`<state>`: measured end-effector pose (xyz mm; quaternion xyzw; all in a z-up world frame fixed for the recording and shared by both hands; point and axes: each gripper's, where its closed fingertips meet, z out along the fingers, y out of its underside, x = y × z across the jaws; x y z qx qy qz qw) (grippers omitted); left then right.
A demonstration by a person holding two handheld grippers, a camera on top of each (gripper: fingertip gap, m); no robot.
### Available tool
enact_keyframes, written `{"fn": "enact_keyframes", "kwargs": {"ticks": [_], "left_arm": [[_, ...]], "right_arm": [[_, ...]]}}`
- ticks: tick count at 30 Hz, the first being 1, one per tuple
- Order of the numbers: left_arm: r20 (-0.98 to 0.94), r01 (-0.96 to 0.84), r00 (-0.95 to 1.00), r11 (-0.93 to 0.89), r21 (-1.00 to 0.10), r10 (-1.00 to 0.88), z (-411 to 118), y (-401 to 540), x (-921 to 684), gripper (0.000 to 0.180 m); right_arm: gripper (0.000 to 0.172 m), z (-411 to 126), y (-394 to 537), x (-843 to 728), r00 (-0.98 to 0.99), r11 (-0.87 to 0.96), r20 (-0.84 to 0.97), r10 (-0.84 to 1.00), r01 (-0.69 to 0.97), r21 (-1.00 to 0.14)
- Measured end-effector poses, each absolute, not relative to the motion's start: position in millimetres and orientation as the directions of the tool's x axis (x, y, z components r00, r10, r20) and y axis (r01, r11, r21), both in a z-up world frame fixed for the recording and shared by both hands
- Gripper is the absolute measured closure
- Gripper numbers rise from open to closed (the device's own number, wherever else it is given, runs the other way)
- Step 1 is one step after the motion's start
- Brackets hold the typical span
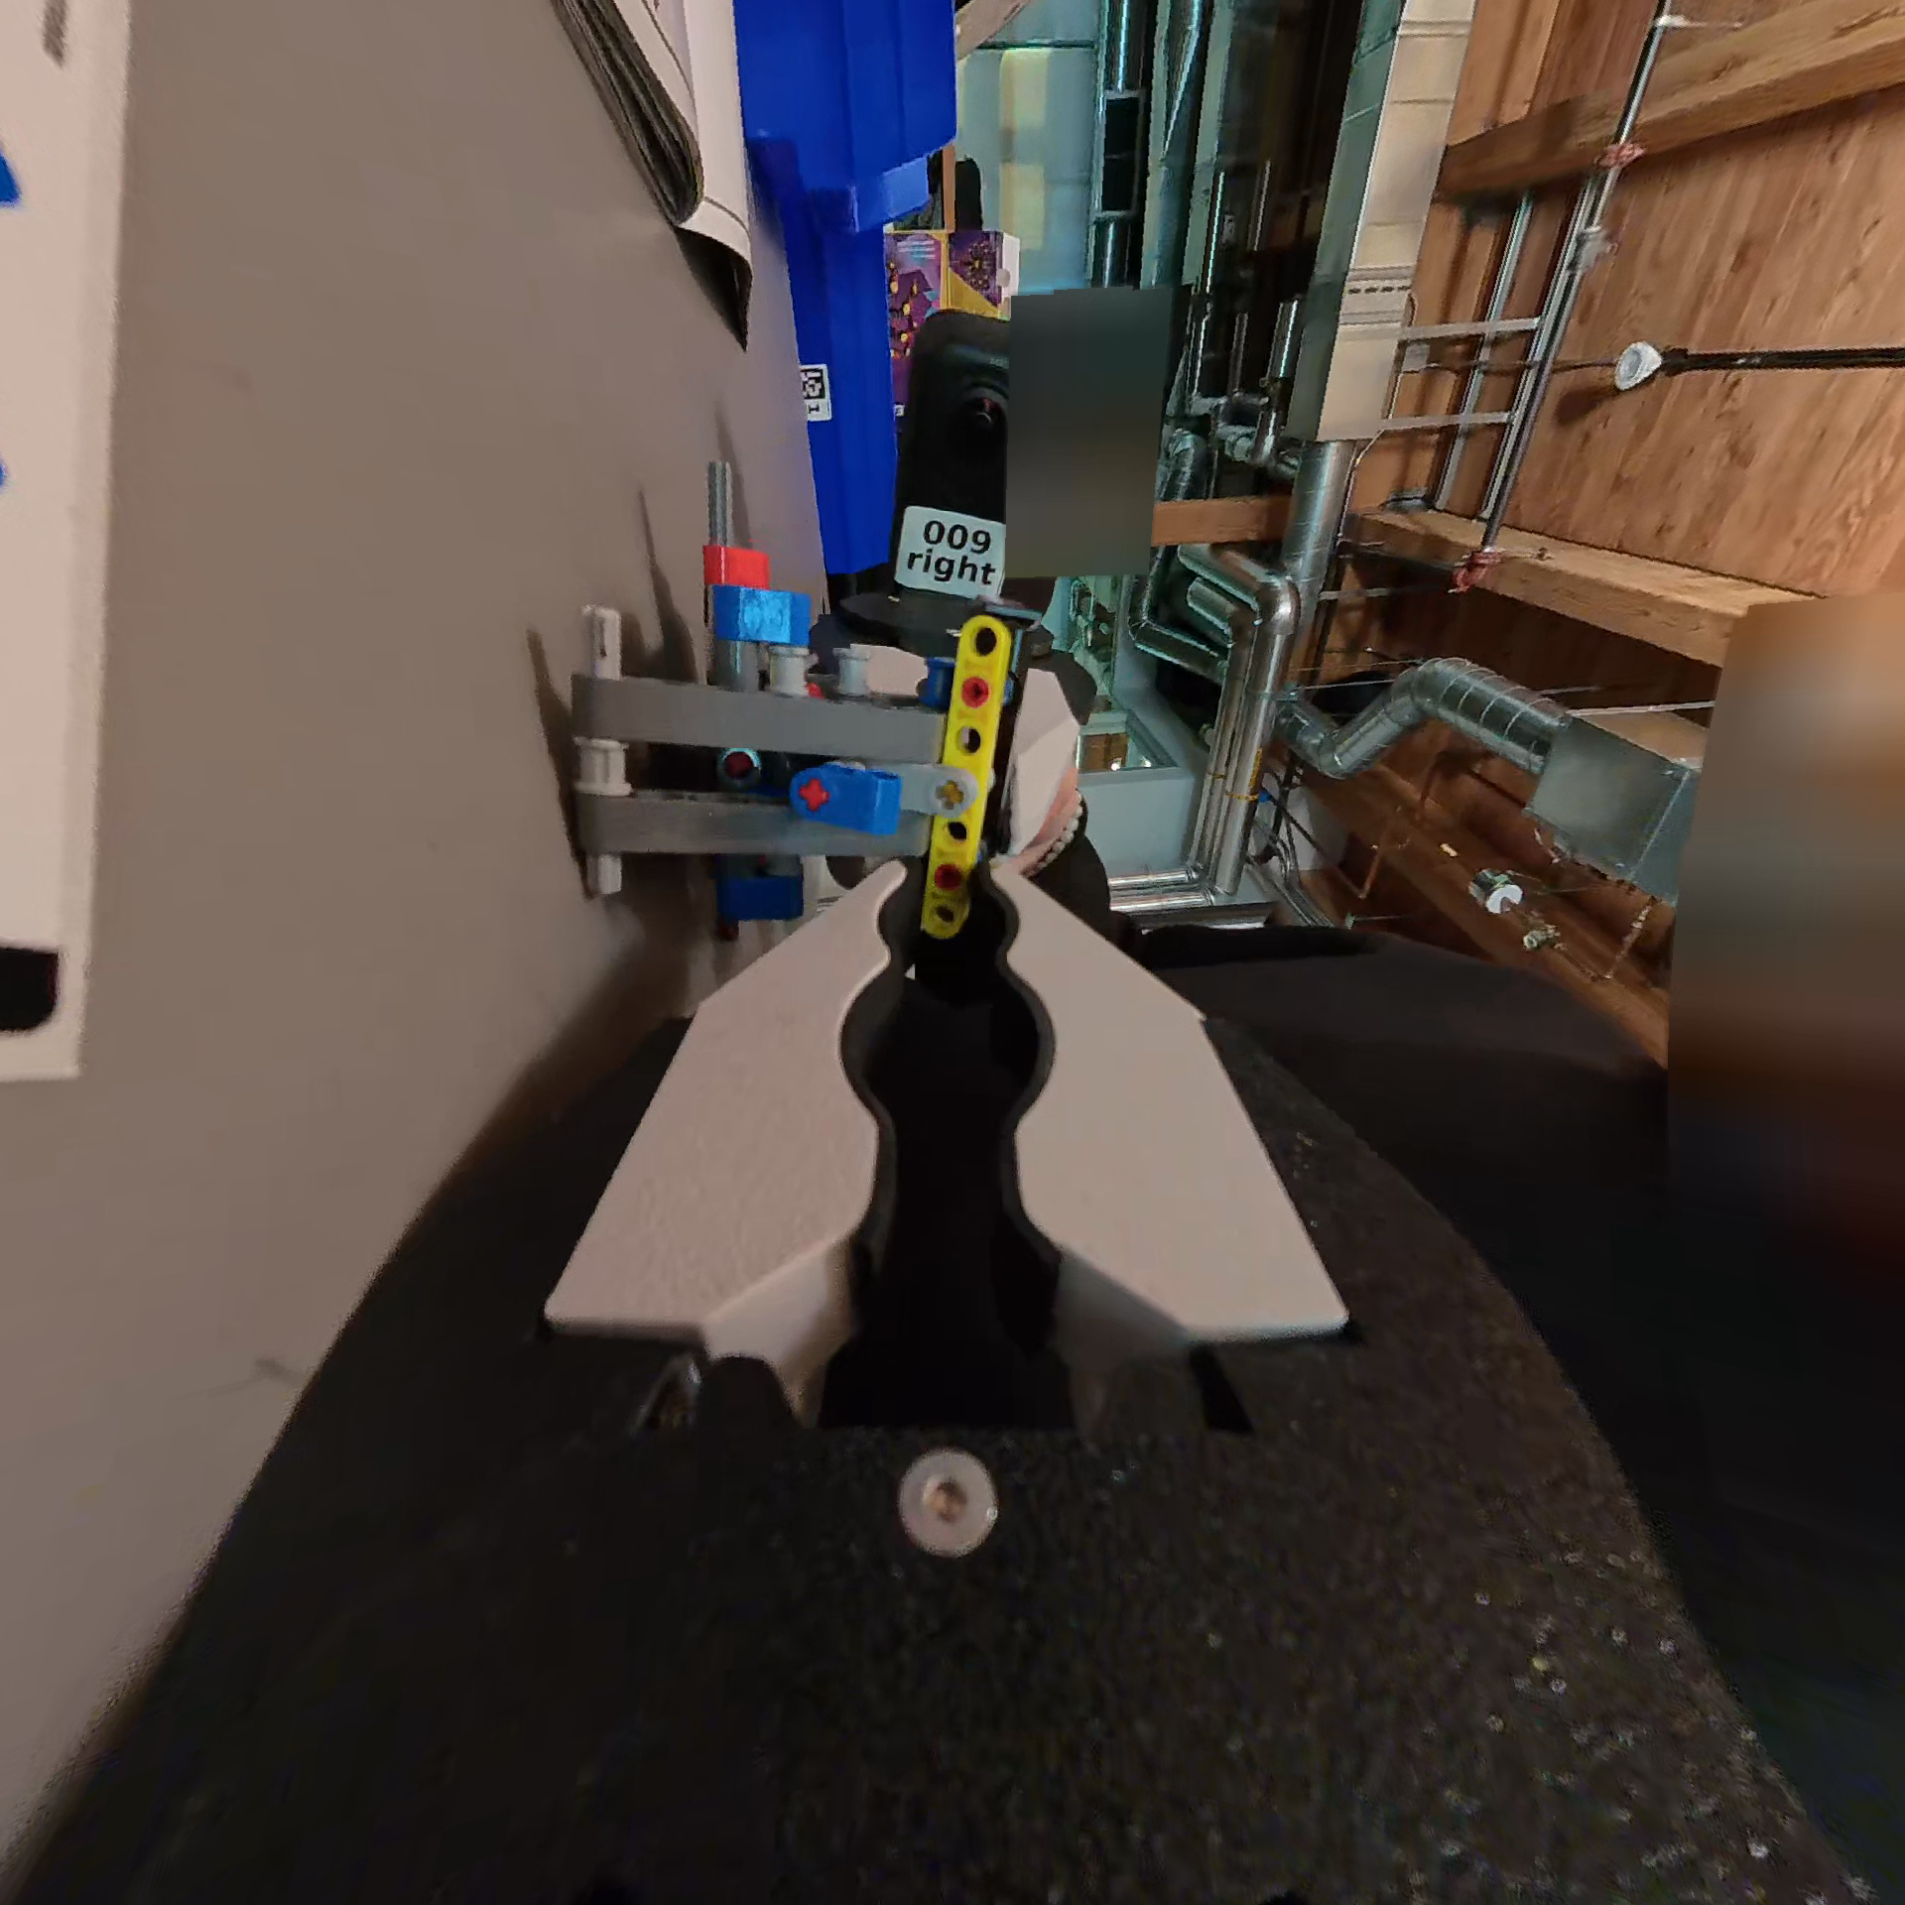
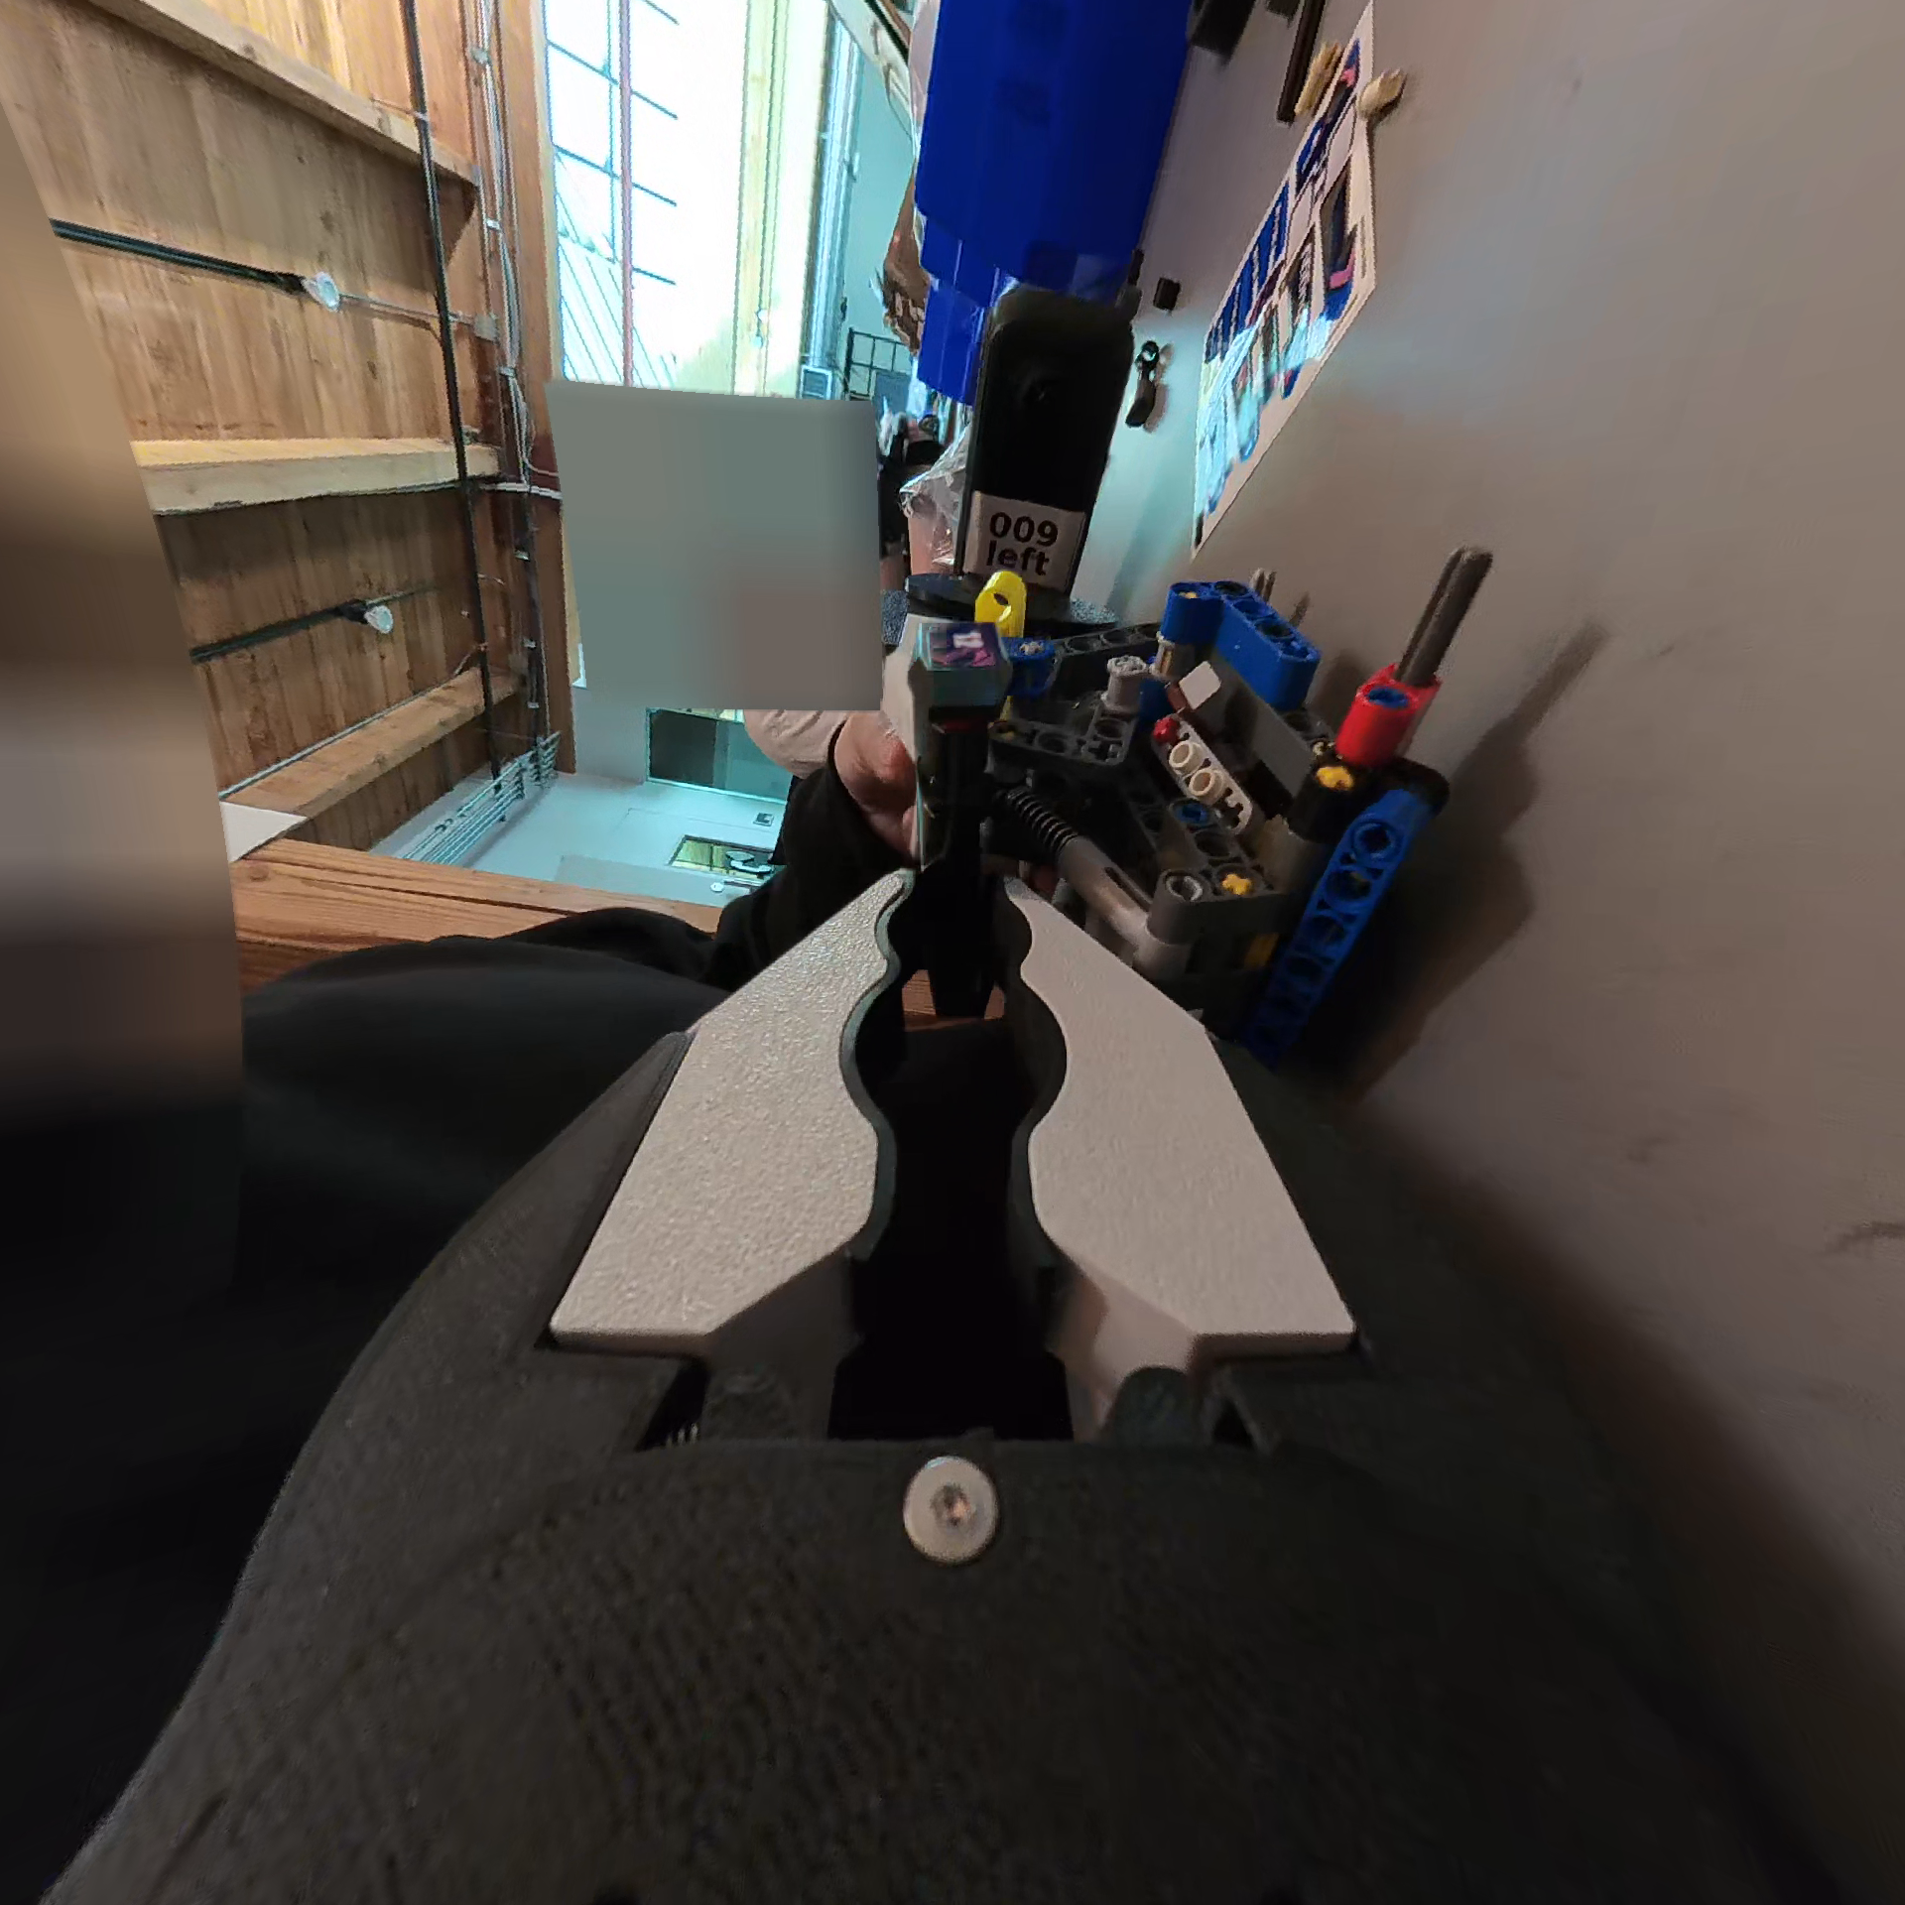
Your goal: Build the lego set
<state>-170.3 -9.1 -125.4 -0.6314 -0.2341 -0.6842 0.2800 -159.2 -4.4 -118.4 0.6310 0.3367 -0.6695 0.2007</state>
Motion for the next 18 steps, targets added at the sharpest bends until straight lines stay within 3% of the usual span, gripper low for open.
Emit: {"fn": "enact_keyframes", "kwargs": {"ticks": [6, 11, 18], "left_arm": [[0.991, 0.592, -0.102, -0.806, -0.014, -0.092, -119.5, -21.5, -157.6, 0.169], [0.994, 0.646, -0.083, -0.764, -0.005, -0.077, -122.3, -13.9, -161.8, 0.169], [0.993, 0.689, -0.01, -0.721, -0.078, -0.117, -125.8, -11.9, -161.4, 0.174]], "right_arm": [[0.163, -110.9, -5.2, -154.1, -0.174, -0.676, -0.98, 0.097, 0.711, -0.193], [0.163, -116.3, -5.1, -152.6, -0.159, -0.673, -0.984, 0.083, 0.719, -0.173], [0.162, -118.5, -1.0, -154.3, -0.151, -0.702, -0.981, 0.121, 0.686, -0.192]]}}
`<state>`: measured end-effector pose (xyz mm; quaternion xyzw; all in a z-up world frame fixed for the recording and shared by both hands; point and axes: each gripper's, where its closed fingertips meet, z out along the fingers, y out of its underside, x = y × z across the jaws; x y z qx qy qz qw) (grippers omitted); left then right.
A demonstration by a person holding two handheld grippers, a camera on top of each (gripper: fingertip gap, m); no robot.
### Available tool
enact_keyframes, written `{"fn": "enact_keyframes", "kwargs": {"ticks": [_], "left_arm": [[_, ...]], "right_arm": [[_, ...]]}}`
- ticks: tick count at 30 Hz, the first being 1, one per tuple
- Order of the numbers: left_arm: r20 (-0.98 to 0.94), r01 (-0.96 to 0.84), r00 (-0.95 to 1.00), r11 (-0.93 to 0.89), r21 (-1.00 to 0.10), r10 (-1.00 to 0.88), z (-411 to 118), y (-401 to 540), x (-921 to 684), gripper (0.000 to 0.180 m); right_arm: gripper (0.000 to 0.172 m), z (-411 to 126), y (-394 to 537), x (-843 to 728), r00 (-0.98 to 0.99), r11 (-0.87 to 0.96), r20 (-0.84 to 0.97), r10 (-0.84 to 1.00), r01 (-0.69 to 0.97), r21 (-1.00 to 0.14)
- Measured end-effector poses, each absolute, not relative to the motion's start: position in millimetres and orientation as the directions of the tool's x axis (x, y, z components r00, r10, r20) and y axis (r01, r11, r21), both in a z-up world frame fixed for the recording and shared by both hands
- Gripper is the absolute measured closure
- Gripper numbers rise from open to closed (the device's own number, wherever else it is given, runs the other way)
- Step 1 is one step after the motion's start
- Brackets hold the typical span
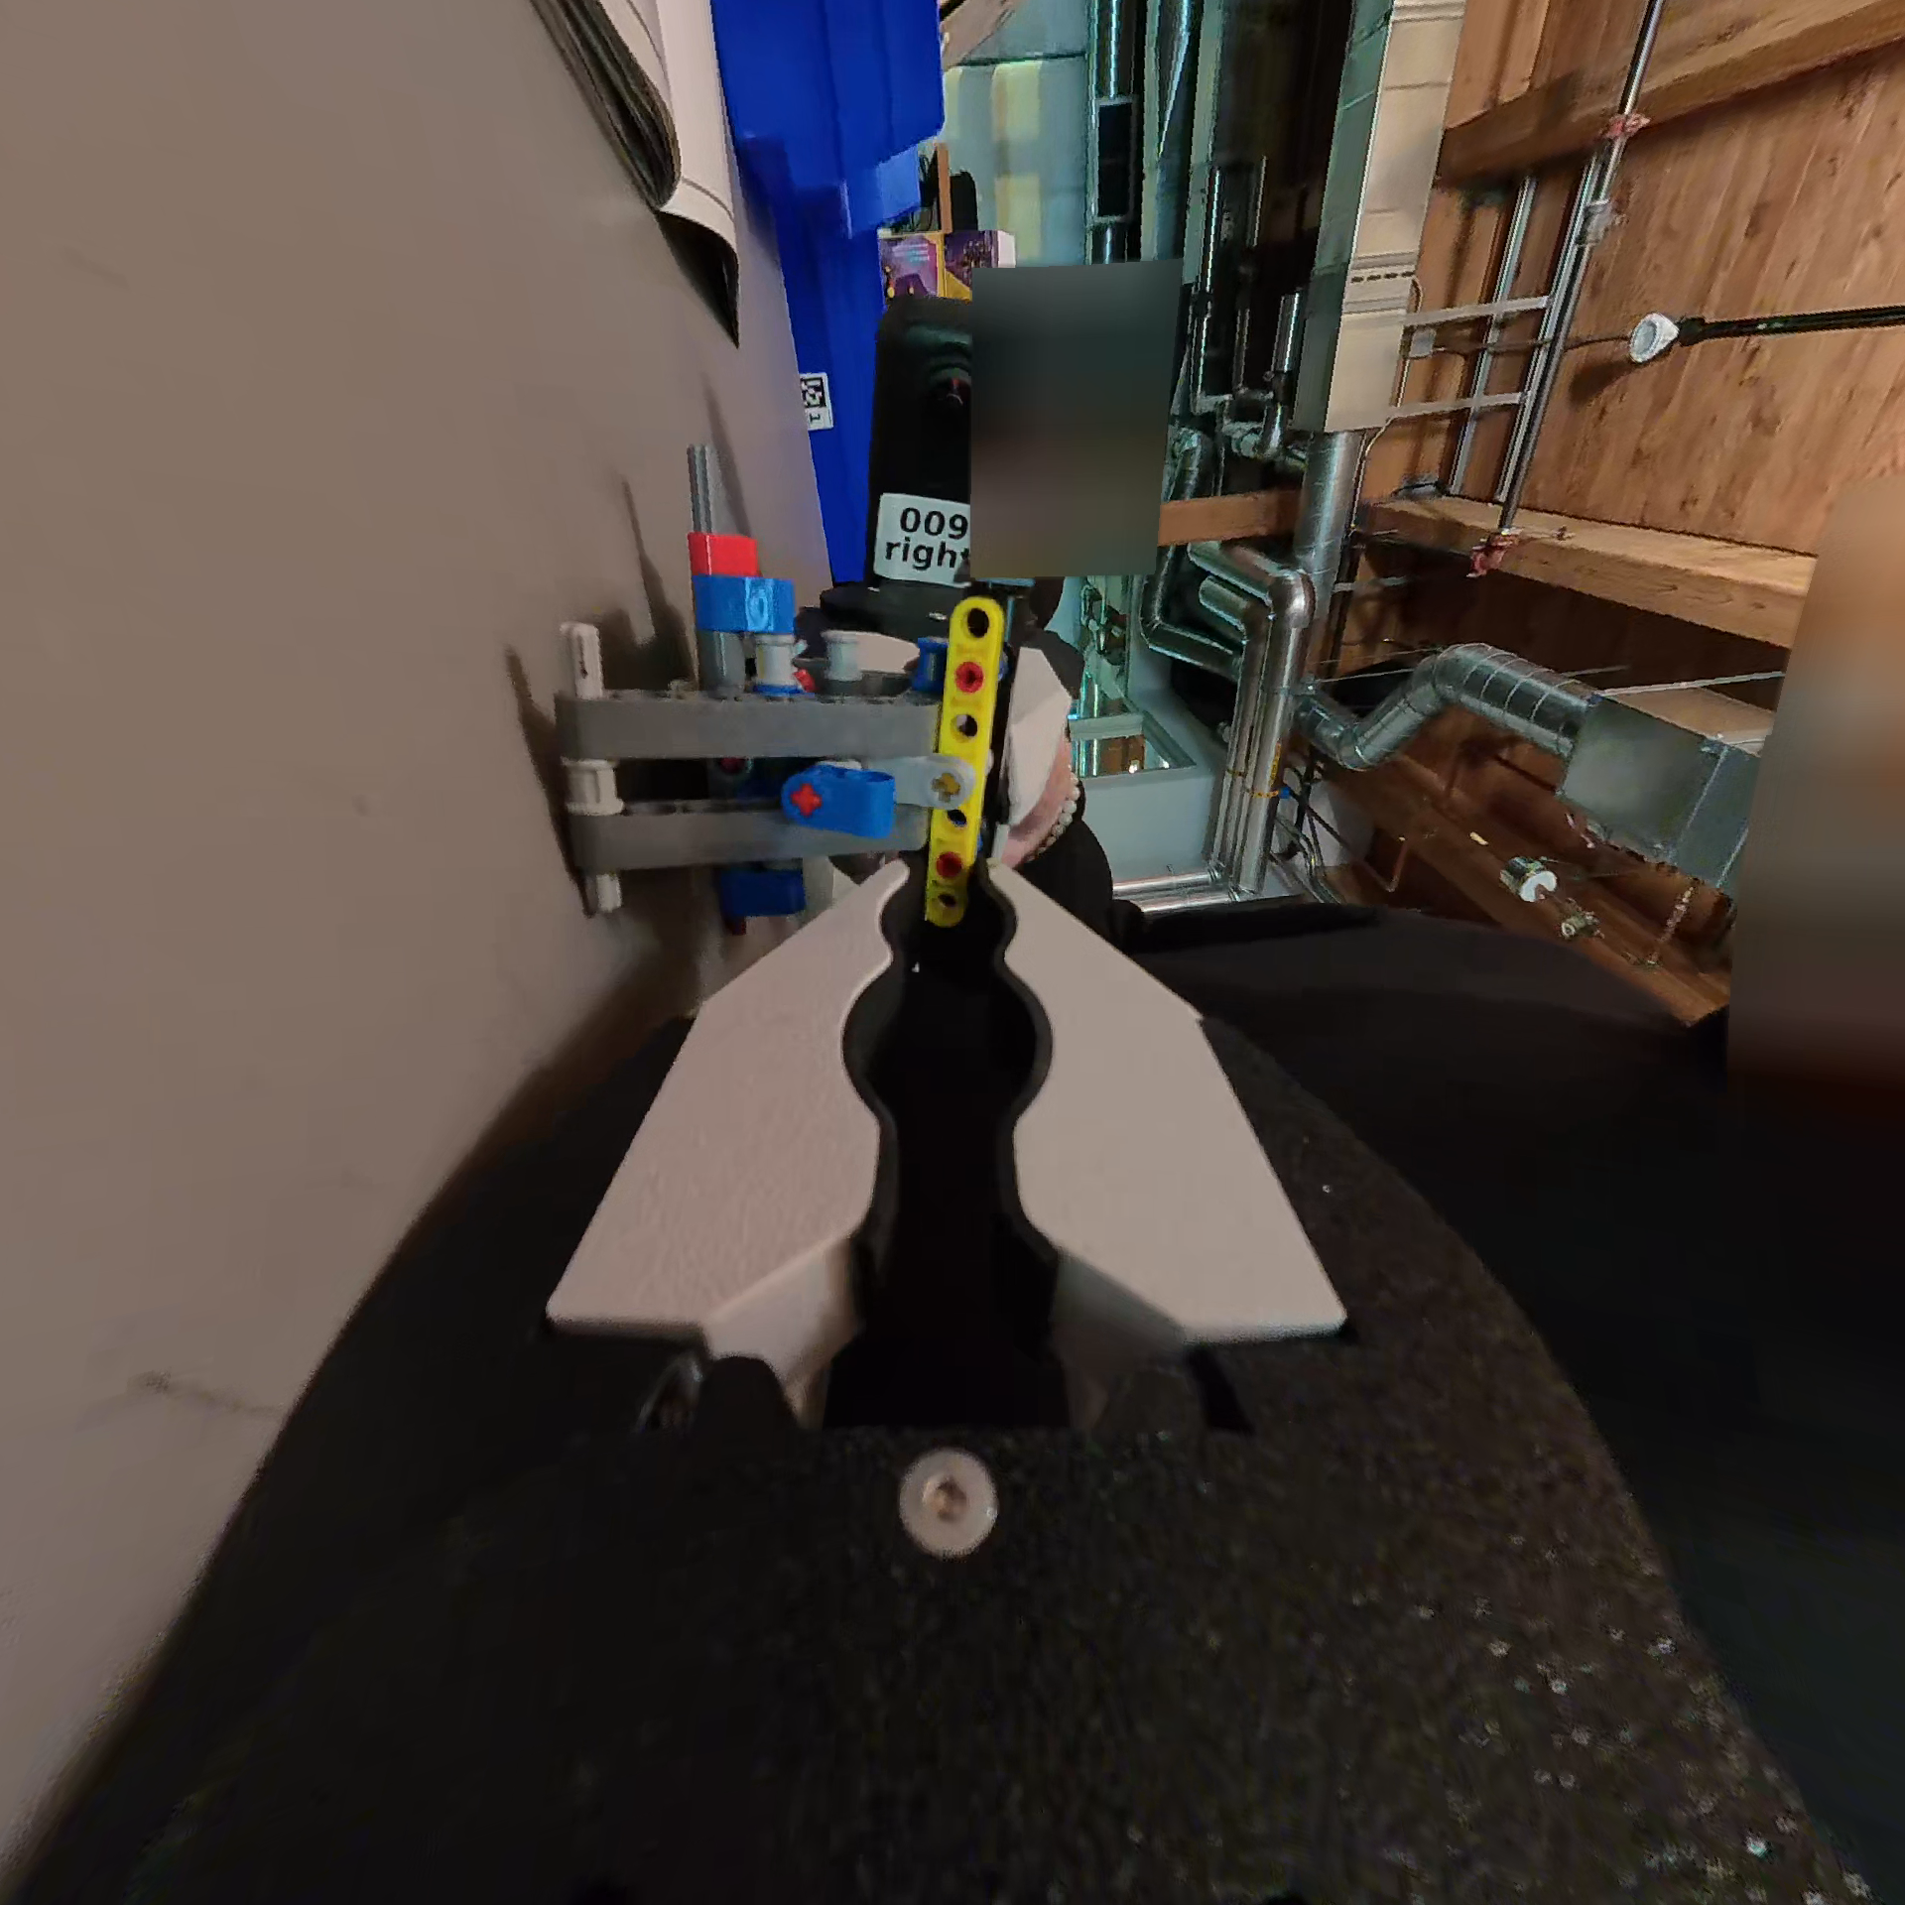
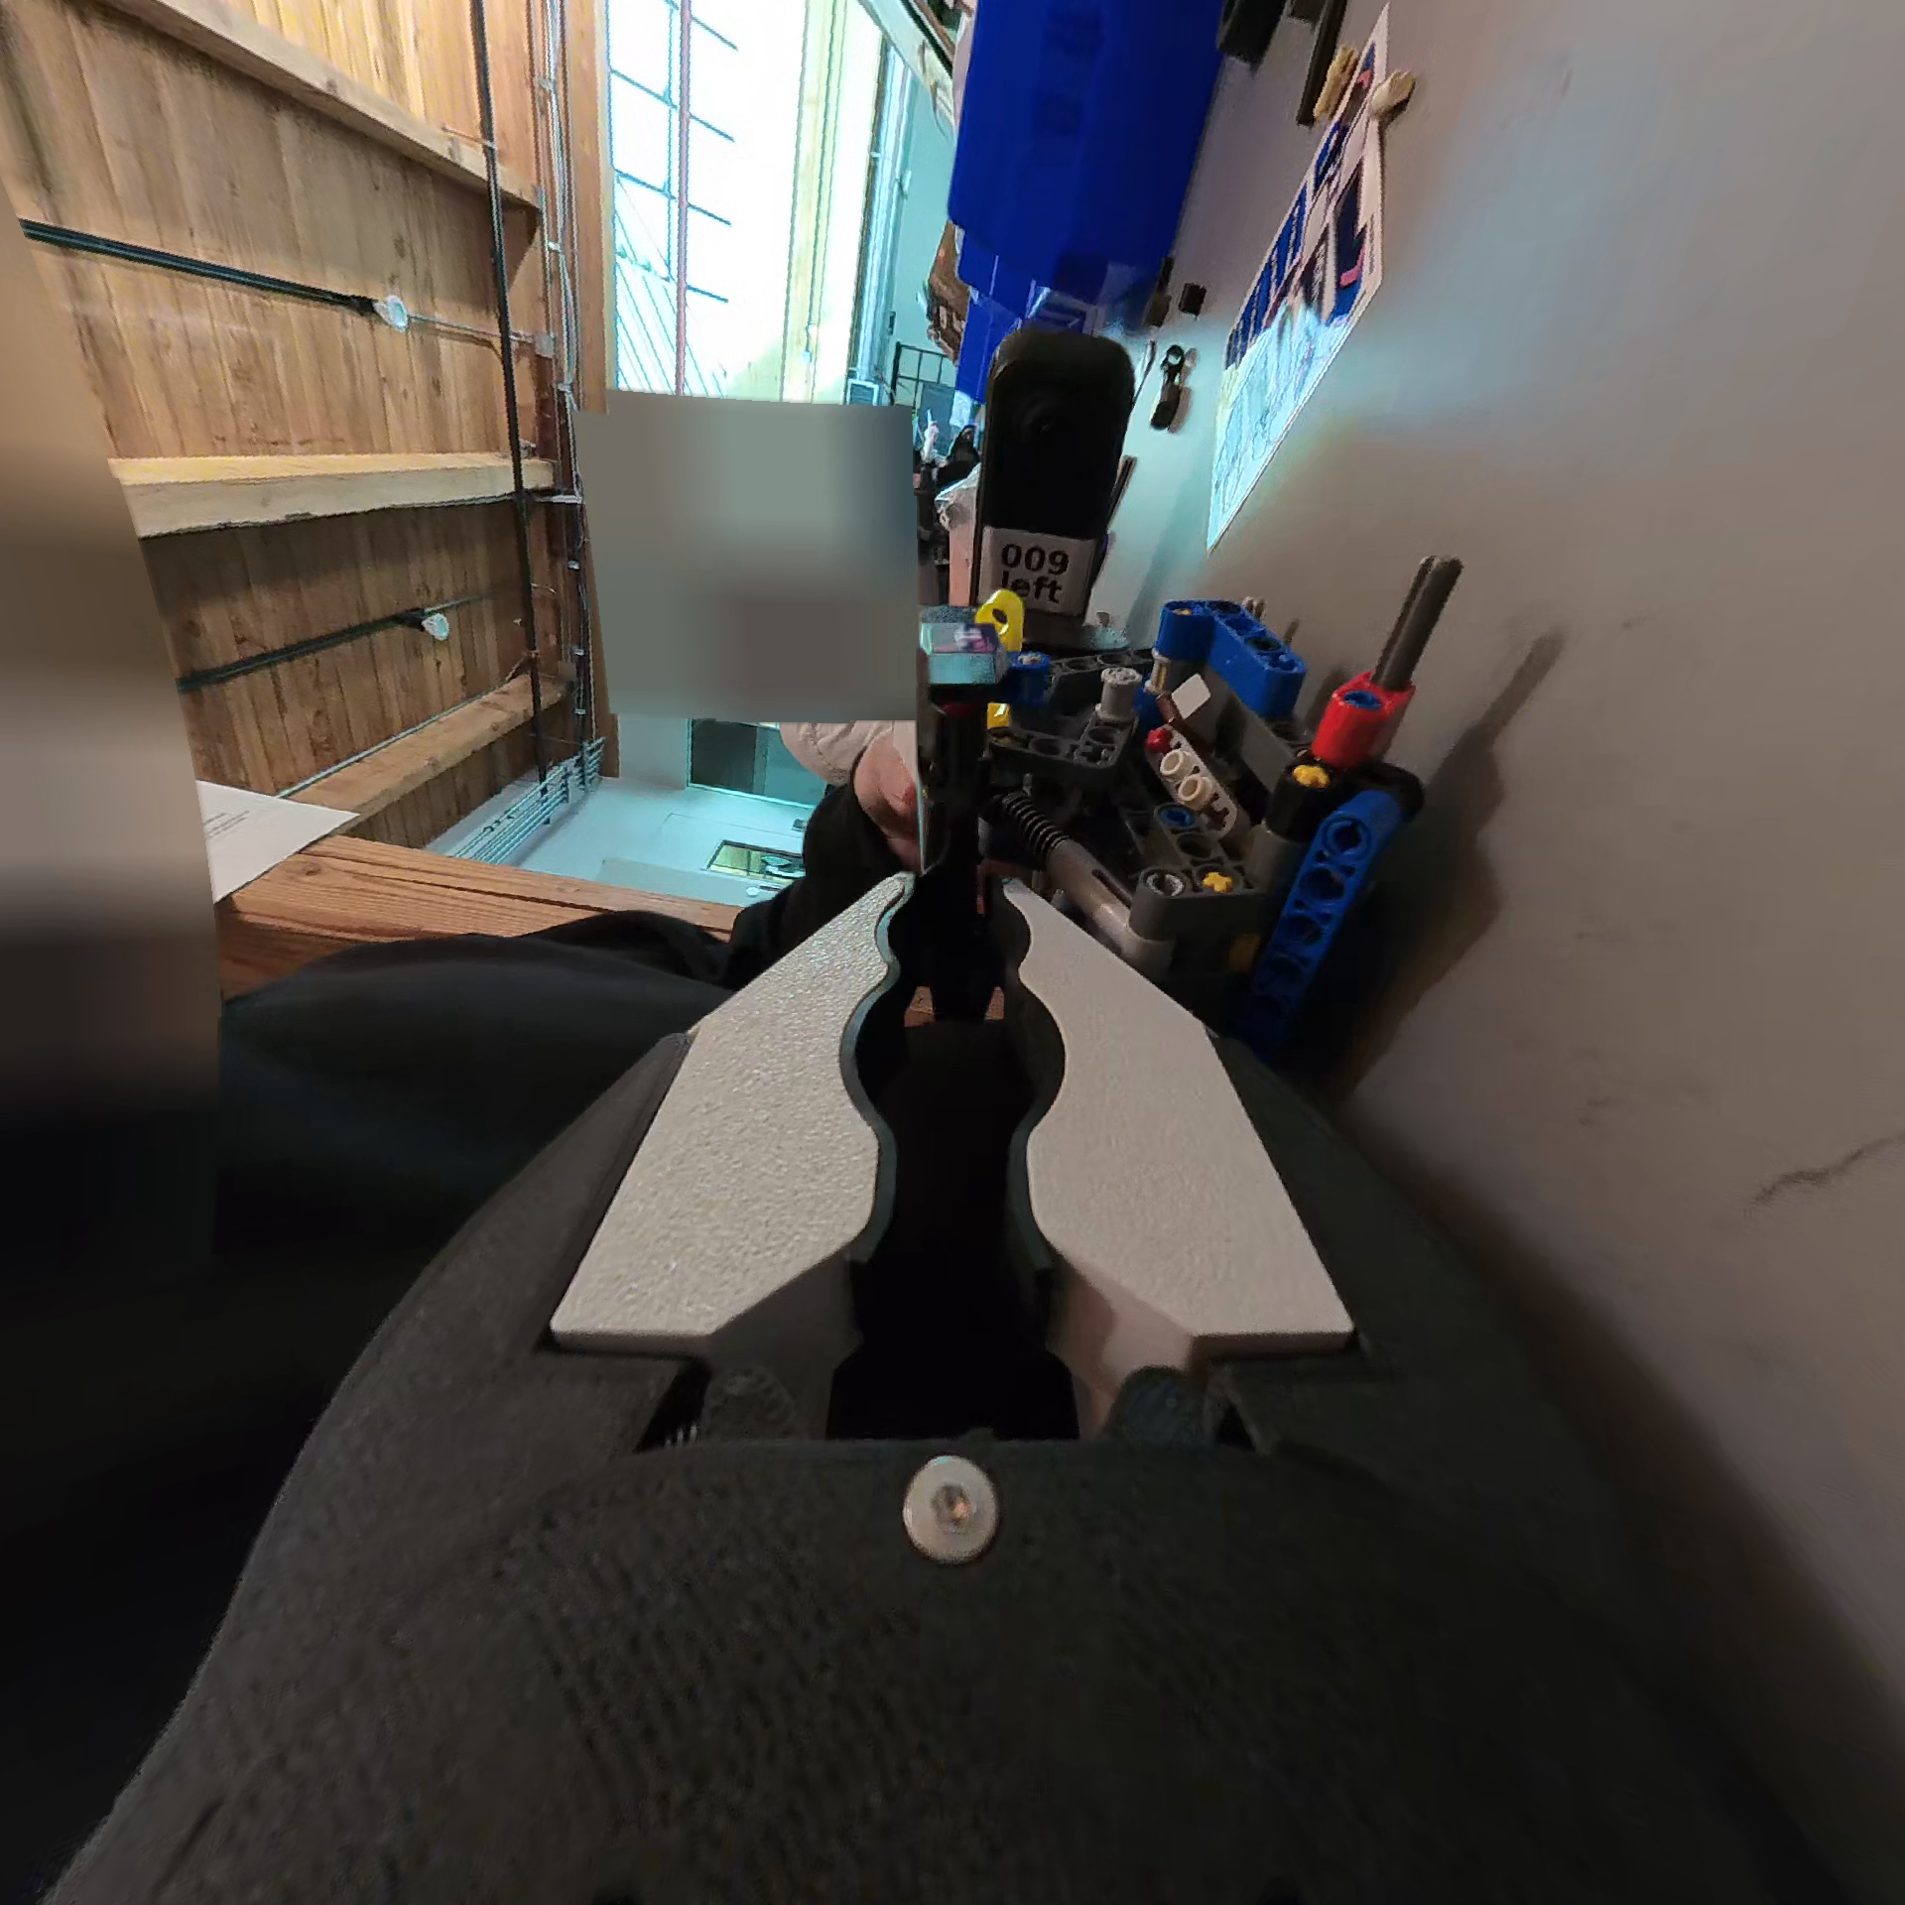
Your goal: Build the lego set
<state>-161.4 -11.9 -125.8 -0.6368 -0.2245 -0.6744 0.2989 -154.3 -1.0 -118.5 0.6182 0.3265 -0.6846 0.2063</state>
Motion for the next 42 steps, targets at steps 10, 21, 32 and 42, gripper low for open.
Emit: {"fn": "enact_keyframes", "kwargs": {"ticks": [10, 21, 32, 42], "left_arm": [[0.991, 0.724, -0.006, -0.684, -0.088, -0.135, -124.1, -8.8, -160.1, 0.174], [0.989, 0.726, 0.015, -0.679, -0.112, -0.148, -124.6, 10.4, -144.9, 0.174], [0.989, 0.688, -0.014, -0.719, -0.099, -0.15, -122.8, 25.0, -120.8, 0.171], [0.985, 0.697, 0.04, -0.701, -0.149, -0.17, -125.5, 32.6, -116.6, 0.175]], "right_arm": [[0.163, -116.6, -3.1, -149.0, -0.176, -0.689, -0.978, 0.109, 0.696, -0.202], [0.163, -116.2, 20.7, -137.7, -0.195, -0.662, -0.971, 0.138, 0.711, -0.236], [0.163, -116.0, 34.8, -112.0, -0.219, -0.655, -0.969, 0.111, 0.717, -0.237], [0.162, -117.9, 49.1, -115.2, -0.208, -0.675, -0.971, 0.116, 0.701, -0.231]]}}
